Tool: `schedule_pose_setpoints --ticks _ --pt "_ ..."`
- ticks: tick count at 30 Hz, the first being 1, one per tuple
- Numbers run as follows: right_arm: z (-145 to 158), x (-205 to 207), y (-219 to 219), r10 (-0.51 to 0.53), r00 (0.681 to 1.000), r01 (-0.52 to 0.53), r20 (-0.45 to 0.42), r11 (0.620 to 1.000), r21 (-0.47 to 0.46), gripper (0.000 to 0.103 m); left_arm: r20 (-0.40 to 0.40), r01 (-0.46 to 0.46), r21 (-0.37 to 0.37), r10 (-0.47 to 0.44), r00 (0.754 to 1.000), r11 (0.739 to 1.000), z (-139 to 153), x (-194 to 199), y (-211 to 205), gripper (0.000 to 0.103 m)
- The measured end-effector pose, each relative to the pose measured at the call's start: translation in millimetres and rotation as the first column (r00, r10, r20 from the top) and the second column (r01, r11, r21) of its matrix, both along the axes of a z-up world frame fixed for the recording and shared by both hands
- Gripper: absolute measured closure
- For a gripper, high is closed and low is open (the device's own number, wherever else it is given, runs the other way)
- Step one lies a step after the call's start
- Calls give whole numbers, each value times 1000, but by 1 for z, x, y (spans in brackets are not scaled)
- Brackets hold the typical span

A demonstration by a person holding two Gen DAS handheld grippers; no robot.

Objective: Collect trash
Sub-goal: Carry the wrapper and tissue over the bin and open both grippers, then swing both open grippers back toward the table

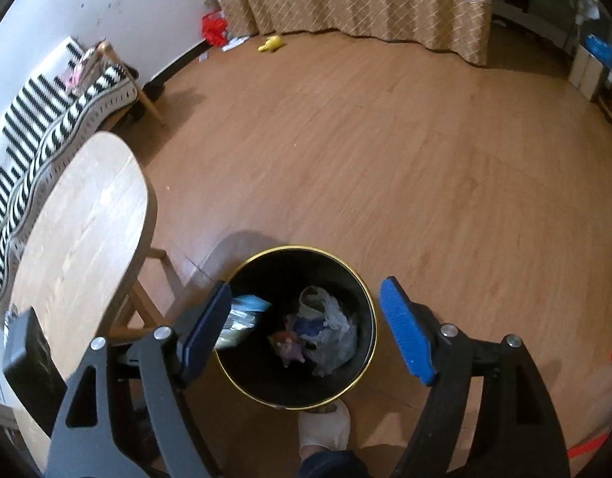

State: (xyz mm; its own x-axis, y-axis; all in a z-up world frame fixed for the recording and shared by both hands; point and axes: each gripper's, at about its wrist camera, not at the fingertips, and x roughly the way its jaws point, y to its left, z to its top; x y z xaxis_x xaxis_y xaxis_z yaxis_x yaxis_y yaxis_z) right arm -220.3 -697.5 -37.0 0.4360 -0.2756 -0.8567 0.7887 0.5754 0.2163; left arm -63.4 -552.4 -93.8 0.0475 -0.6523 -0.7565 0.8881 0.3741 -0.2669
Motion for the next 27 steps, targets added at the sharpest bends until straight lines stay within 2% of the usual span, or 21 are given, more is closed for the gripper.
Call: schedule_pose_setpoints --ticks 1,5,10,15,17,21,24,27 --pt "1 0 1 1 1000 -1 6 1000 -3 27 6 -2 -9 2 1000 1000 2 -1 0 34" --pt "5 4 7 20 1000 -19 7 1000 -16 27 5 5 -15 -5 1000 1000 8 -4 1 32" --pt "14 18 19 55 998 -54 23 997 -48 27 10 -16 -39 16 1000 999 25 3 22 22" --pt "31 48 49 131 990 -124 46 984 -127 23 9 -89 -85 90 996 992 58 28 68 15" --pt "36 64 61 171 984 -162 55 976 -146 23 43 -147 -102 152 987 984 73 44 96 11" --pt "39 114 99 272 959 -260 79 956 -137 22 124 -282 -100 293 948 954 92 82 161 9" --pt "45 155 140 372 924 -358 86 923 -143 22 170 -407 -88 416 893 909 99 116 220 9" --pt "49 196 190 478 875 -463 79 872 -157 22 183 -529 -76 533 826 845 101 150 287 9"
